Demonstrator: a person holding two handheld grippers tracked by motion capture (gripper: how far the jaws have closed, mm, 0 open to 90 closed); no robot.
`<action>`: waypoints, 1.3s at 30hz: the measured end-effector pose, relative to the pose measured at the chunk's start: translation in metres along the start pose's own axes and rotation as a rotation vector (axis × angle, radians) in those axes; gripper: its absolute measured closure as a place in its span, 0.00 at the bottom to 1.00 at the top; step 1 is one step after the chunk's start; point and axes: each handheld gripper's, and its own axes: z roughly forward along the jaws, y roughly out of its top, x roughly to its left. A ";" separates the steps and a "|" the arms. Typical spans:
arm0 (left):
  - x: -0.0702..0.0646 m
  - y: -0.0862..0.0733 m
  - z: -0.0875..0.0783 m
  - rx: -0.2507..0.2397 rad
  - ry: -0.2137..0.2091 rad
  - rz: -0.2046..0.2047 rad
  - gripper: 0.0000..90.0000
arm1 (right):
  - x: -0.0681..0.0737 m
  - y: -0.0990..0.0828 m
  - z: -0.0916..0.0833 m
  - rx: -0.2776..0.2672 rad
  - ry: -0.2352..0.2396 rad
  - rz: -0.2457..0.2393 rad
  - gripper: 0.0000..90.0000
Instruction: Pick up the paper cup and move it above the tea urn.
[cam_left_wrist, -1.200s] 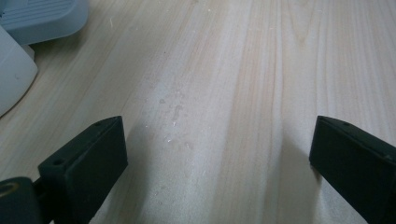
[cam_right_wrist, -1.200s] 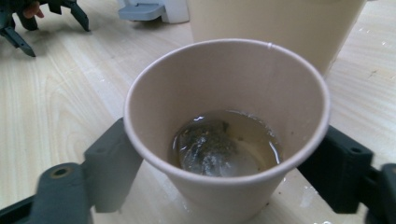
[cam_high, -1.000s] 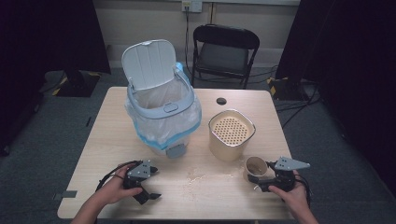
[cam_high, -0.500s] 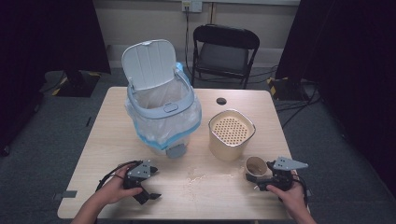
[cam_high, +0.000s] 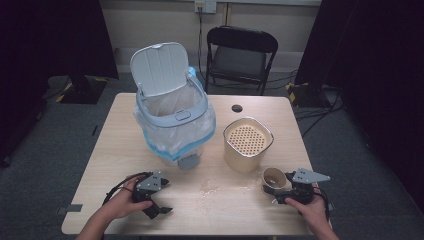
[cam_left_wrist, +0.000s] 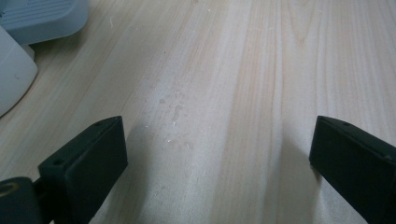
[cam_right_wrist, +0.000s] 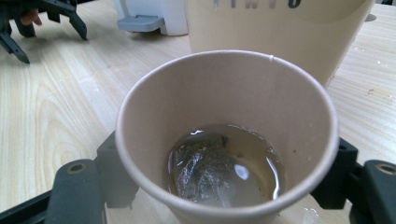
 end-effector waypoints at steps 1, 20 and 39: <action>0.000 0.000 0.000 0.003 0.000 0.000 0.04 | 0.000 0.001 0.000 0.002 0.002 -0.004 0.29; 0.000 0.000 0.000 0.002 0.000 0.000 0.04 | -0.030 0.025 -0.011 0.082 -0.089 -0.022 0.30; 0.000 0.000 0.000 0.000 0.000 0.000 0.04 | -0.072 0.054 -0.006 0.113 -0.148 -0.045 0.30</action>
